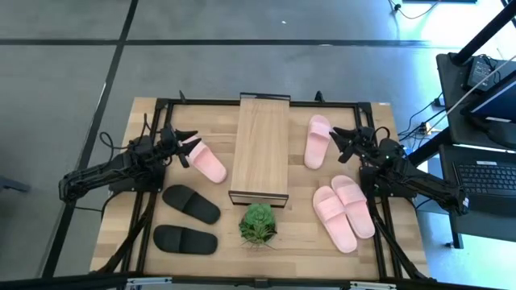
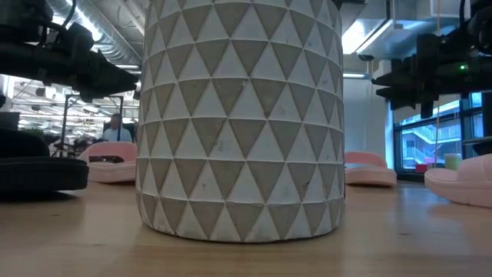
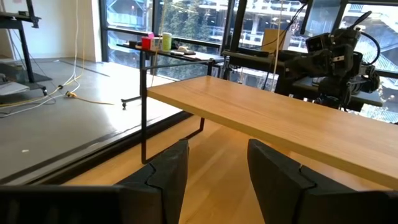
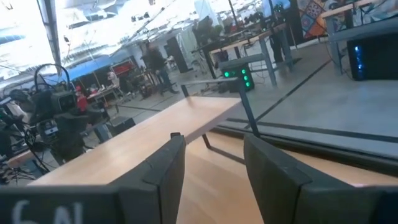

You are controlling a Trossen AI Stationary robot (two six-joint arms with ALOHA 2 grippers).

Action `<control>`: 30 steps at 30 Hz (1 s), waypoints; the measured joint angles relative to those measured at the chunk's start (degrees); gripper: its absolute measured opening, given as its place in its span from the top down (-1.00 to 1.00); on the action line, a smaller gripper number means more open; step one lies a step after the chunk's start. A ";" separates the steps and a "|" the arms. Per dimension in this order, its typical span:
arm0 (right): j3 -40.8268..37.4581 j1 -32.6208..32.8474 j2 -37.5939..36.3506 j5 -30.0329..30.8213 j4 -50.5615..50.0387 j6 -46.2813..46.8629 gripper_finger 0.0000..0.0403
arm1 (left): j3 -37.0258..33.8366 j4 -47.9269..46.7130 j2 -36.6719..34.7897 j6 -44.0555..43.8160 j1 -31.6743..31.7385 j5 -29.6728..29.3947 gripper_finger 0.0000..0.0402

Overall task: Pick and place slides into the shelf
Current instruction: Put the pink slipper under the shelf

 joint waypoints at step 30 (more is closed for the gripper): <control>0.00 0.02 0.02 2.40 -0.38 -2.95 0.18 | 0.00 0.03 0.01 -0.46 0.00 -0.15 0.22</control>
